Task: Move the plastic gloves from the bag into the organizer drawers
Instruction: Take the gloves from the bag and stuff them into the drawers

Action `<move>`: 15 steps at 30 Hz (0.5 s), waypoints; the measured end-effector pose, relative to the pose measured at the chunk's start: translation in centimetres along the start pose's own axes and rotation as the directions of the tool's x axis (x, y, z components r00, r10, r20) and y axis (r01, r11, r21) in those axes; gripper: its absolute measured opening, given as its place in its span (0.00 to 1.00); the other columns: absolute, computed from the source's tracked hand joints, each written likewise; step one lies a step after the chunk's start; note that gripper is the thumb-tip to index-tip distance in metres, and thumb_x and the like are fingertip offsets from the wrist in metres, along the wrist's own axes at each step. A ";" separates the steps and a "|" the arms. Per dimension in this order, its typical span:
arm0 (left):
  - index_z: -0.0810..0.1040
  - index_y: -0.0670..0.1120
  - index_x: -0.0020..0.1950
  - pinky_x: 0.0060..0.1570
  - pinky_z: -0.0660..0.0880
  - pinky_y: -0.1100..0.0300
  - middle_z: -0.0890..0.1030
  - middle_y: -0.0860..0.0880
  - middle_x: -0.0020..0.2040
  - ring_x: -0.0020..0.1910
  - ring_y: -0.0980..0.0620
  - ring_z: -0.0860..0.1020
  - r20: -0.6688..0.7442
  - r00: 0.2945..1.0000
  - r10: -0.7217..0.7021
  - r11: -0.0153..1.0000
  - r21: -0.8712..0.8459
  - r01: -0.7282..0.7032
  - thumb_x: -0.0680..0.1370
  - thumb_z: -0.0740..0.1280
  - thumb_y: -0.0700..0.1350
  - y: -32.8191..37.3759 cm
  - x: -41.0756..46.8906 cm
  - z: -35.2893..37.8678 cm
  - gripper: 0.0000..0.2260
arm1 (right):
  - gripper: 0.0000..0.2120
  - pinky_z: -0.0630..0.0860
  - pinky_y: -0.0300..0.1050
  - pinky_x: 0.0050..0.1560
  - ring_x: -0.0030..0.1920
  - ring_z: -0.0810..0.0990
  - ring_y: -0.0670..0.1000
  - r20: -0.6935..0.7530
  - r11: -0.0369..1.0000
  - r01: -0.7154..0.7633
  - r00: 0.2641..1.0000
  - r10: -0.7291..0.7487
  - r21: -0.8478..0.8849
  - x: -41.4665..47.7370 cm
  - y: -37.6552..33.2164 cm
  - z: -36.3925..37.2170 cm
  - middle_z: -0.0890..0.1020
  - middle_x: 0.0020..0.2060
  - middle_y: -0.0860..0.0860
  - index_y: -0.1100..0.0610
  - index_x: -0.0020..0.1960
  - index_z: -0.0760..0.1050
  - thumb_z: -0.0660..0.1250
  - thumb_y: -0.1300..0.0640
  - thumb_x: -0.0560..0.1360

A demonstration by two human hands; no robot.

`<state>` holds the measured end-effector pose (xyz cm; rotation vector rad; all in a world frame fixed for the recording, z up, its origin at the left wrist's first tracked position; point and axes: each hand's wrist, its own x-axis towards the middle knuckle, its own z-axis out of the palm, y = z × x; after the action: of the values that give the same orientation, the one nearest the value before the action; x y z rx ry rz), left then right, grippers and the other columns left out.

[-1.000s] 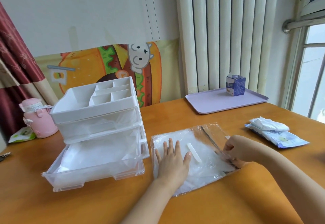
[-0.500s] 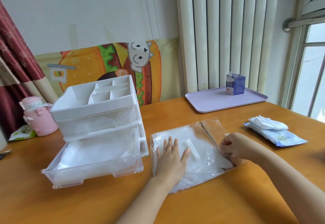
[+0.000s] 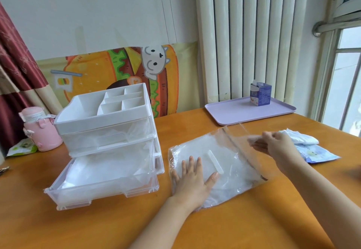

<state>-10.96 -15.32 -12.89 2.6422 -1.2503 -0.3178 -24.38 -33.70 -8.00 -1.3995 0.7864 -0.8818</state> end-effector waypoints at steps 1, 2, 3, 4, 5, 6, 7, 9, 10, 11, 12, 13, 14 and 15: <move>0.38 0.51 0.79 0.72 0.34 0.41 0.36 0.50 0.78 0.77 0.49 0.35 -0.001 1.000 -0.005 1.000 0.018 0.005 0.74 0.40 0.72 -0.1 0.1 0.1 0.40 | 0.19 0.81 0.39 0.40 0.42 0.82 0.54 -0.028 0.995 0.024 0.999 -0.022 0.098 -0.2 -0.7 -0.1 0.84 0.41 0.60 0.67 0.42 0.77 0.52 0.61 0.83; 0.38 0.51 0.79 0.72 0.34 0.41 0.36 0.49 0.78 0.77 0.48 0.35 -0.005 1.000 -0.010 1.000 0.027 0.010 0.77 0.42 0.70 -0.1 0.1 0.1 0.37 | 0.19 0.81 0.38 0.40 0.41 0.84 0.52 -0.043 0.976 0.036 0.999 -0.027 0.213 -0.5 -1.4 -0.2 0.84 0.38 0.58 0.66 0.42 0.76 0.52 0.60 0.83; 0.38 0.51 0.79 0.72 0.34 0.41 0.36 0.49 0.78 0.77 0.48 0.35 -0.005 1.000 -0.019 0.999 0.031 0.019 0.78 0.43 0.68 -0.2 0.1 0.2 0.36 | 0.18 0.80 0.37 0.38 0.39 0.84 0.51 -0.040 0.941 0.040 0.999 -0.028 0.337 -0.8 -2.1 -0.2 0.84 0.36 0.57 0.65 0.42 0.74 0.52 0.59 0.84; 0.39 0.50 0.79 0.72 0.34 0.41 0.37 0.49 0.79 0.77 0.47 0.35 -0.003 1.000 -0.028 0.999 0.032 0.028 0.79 0.44 0.68 -0.2 0.2 0.3 0.35 | 0.17 0.80 0.36 0.36 0.37 0.85 0.49 -0.016 0.896 0.044 0.999 -0.041 0.442 -1.2 -2.8 -0.3 0.84 0.33 0.56 0.64 0.42 0.72 0.52 0.59 0.84; 0.40 0.50 0.79 0.72 0.34 0.41 0.37 0.49 0.79 0.77 0.47 0.35 -0.001 0.999 -0.034 0.999 0.026 0.034 0.79 0.45 0.67 -0.2 0.3 0.4 0.35 | 0.16 0.79 0.35 0.34 0.34 0.84 0.48 0.022 0.851 0.042 0.998 -0.063 0.523 -1.6 -3.5 -0.4 0.84 0.30 0.55 0.63 0.41 0.70 0.51 0.60 0.84; 0.42 0.50 0.80 0.72 0.35 0.41 0.39 0.49 0.79 0.77 0.47 0.37 -0.002 1.000 -0.028 1.000 -0.005 0.028 0.79 0.46 0.67 -0.1 0.4 0.3 0.35 | 0.15 0.79 0.35 0.33 0.33 0.84 0.47 0.071 0.813 0.031 0.994 -0.088 0.581 -2.1 -4.3 -0.4 0.83 0.28 0.54 0.61 0.40 0.68 0.51 0.60 0.84; 0.45 0.50 0.80 0.73 0.37 0.43 0.42 0.49 0.80 0.78 0.48 0.40 -0.013 1.000 -0.011 0.997 -0.081 0.009 0.78 0.48 0.68 0.2 0.4 -0.1 0.36 | 0.14 0.80 0.35 0.36 0.34 0.84 0.47 0.134 0.778 0.006 0.984 -0.116 0.628 -2.7 -5.0 -0.3 0.82 0.27 0.54 0.59 0.40 0.66 0.51 0.60 0.83; 0.52 0.50 0.79 0.75 0.47 0.52 0.52 0.52 0.79 0.77 0.54 0.51 -0.032 0.998 0.060 0.912 -0.405 -0.068 0.72 0.54 0.72 0.8 0.2 -1.5 0.41 | 0.13 0.82 0.39 0.42 0.39 0.85 0.51 0.287 0.736 -0.086 0.946 -0.151 0.671 -3.8 -6.1 -0.1 0.83 0.31 0.58 0.60 0.40 0.66 0.52 0.61 0.82; 0.56 0.52 0.78 0.73 0.52 0.57 0.57 0.55 0.78 0.75 0.58 0.57 -0.044 0.994 0.105 0.794 -0.597 -0.110 0.67 0.57 0.76 1.1 0.0 -2.3 0.46 | 0.12 0.82 0.41 0.41 0.40 0.85 0.53 0.349 0.742 -0.124 0.924 -0.156 0.659 -4.4 -6.6 0.1 0.83 0.35 0.61 0.62 0.41 0.67 0.52 0.61 0.82; 0.61 0.54 0.76 0.72 0.56 0.60 0.62 0.57 0.75 0.71 0.61 0.61 -0.054 0.986 0.155 0.628 -0.766 -0.140 0.61 0.59 0.80 1.3 -0.2 -3.0 0.50 | 0.11 0.82 0.41 0.39 0.40 0.85 0.54 0.393 0.759 -0.152 0.908 -0.146 0.633 -4.9 -6.8 0.4 0.83 0.38 0.63 0.64 0.43 0.68 0.53 0.62 0.81; 0.65 0.55 0.73 0.72 0.57 0.60 0.67 0.57 0.71 0.68 0.62 0.64 -0.067 0.976 0.209 0.463 -0.872 -0.159 0.56 0.62 0.81 1.5 -0.4 -3.4 0.50 | 0.10 0.81 0.40 0.36 0.38 0.85 0.54 0.422 0.774 -0.172 0.897 -0.133 0.609 -5.2 -6.8 0.6 0.82 0.38 0.64 0.65 0.44 0.69 0.54 0.62 0.80; 0.67 0.56 0.70 0.73 0.58 0.58 0.69 0.57 0.68 0.67 0.61 0.66 -0.071 0.965 0.252 0.346 -0.925 -0.159 0.54 0.64 0.80 1.7 -0.7 -3.7 0.50 | 0.09 0.81 0.40 0.34 0.37 0.85 0.54 0.448 0.792 -0.186 0.886 -0.121 0.581 -5.6 -6.9 0.9 0.82 0.38 0.64 0.65 0.44 0.70 0.55 0.63 0.79; 0.66 0.55 0.72 0.75 0.57 0.55 0.69 0.55 0.70 0.70 0.59 0.65 -0.072 0.957 0.282 0.288 -0.945 -0.156 0.53 0.66 0.80 1.8 -0.7 -3.7 0.52 | 0.08 0.81 0.39 0.33 0.35 0.84 0.53 0.478 0.808 -0.199 0.871 -0.113 0.554 -5.9 -6.9 1.0 0.82 0.38 0.64 0.65 0.44 0.71 0.57 0.62 0.77; 0.61 0.54 0.75 0.76 0.54 0.52 0.66 0.54 0.73 0.73 0.57 0.63 -0.076 0.947 0.313 0.276 -0.946 -0.168 0.54 0.66 0.79 2.0 -0.8 -3.7 0.55 | 0.06 0.81 0.39 0.33 0.33 0.84 0.53 0.515 0.821 -0.210 0.850 -0.115 0.531 -6.2 -7.0 1.2 0.82 0.37 0.64 0.65 0.44 0.71 0.61 0.61 0.74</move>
<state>-11.87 -15.60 -8.76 1.3568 -0.9671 -0.8673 -26.69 -27.51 -1.31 -0.9889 0.0994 -0.5690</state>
